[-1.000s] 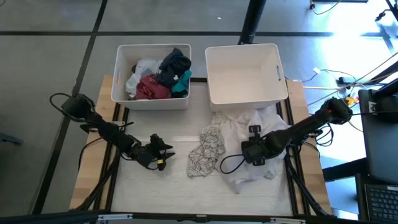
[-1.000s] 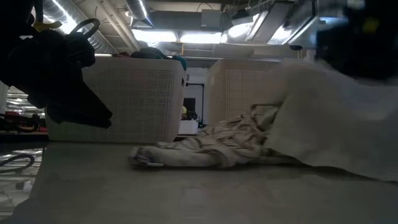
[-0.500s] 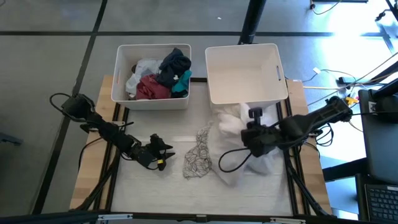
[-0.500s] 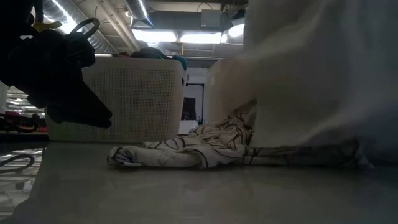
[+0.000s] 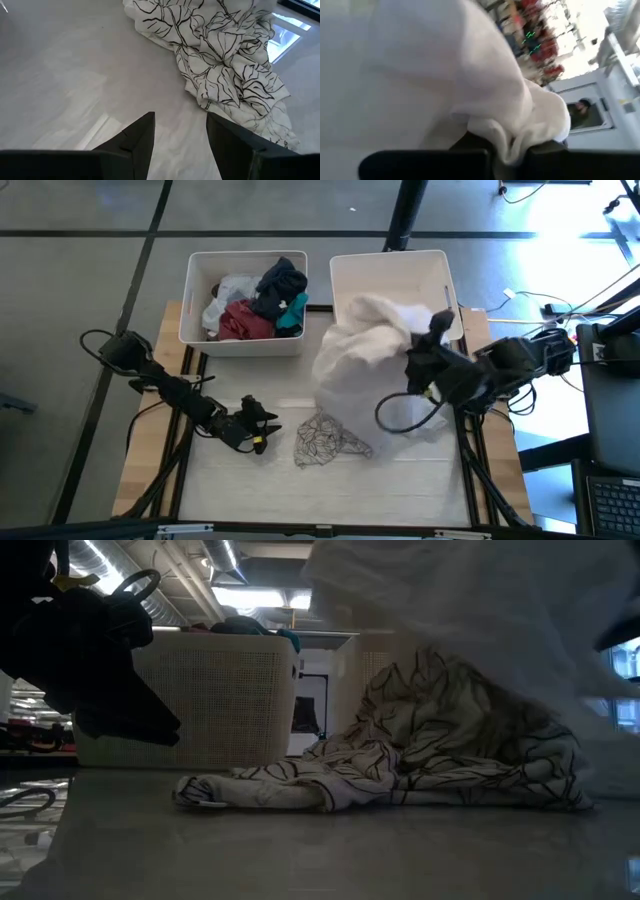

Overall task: Sort clothes
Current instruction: Put the white dress into the right white laundry bin

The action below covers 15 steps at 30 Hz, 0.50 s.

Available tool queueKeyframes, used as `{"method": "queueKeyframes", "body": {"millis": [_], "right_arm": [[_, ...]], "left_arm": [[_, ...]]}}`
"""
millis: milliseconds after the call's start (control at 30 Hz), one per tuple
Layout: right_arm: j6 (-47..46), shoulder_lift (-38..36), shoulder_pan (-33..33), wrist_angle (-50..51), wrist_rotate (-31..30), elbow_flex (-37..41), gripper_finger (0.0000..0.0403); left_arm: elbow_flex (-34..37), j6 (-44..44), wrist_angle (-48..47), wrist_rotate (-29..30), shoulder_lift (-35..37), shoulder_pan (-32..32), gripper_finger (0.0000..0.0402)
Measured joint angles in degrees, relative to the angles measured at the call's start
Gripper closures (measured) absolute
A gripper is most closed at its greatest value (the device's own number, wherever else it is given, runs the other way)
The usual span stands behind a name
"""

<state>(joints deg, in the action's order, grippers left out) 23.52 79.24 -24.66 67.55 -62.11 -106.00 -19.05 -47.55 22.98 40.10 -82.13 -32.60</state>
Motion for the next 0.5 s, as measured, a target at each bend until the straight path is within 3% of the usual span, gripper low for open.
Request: {"method": "queueKeyframes", "body": {"millis": [167, 500], "right_arm": [[15.3, 0.0, 3.2, -12.6, 0.4, -3.9, 0.0379], [45.2, 0.0, 15.6, -41.6, 9.8, -6.7, 0.0380]], "left_arm": [[0.0, 0.0, 0.2, 0.0, 0.0, 0.0, 0.0233], [0.0, -0.4, 0.4, 0.0, 0.0, 0.0, 0.0233]]}}
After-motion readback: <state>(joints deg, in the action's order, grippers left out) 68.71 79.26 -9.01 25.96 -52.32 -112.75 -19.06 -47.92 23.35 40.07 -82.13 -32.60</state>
